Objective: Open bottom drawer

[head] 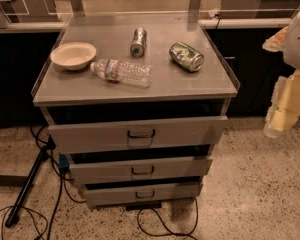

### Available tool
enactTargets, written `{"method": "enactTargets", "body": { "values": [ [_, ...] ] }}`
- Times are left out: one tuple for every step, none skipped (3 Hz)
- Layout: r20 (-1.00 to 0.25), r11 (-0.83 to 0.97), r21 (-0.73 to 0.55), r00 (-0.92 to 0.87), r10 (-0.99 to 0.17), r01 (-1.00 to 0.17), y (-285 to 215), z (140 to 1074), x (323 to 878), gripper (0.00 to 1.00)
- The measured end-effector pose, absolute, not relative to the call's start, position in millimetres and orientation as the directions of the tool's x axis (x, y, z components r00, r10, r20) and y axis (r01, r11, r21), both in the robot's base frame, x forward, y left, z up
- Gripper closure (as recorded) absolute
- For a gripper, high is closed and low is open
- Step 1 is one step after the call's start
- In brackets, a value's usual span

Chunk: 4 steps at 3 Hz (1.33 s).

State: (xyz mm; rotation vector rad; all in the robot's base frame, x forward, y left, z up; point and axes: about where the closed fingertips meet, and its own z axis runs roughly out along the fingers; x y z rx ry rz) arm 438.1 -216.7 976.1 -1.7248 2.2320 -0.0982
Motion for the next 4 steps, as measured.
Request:
{"method": "enactTargets", "body": {
  "values": [
    [-0.208,0.271,-0.250,-0.222,-0.953,-0.929,-216.2,976.8,438.2,0.00],
    [-0.231,0.263,-0.207,-0.214,-0.949,-0.942,-210.2,915.9,431.6,0.00],
    [-0.231,0.263,-0.207,-0.214,-0.949,-0.942,-210.2,915.9,431.6,0.00],
    [-0.248,0.263,-0.184,-0.214,-0.945,-0.947,-203.5,899.5,427.0,0.00]
  ]
}}
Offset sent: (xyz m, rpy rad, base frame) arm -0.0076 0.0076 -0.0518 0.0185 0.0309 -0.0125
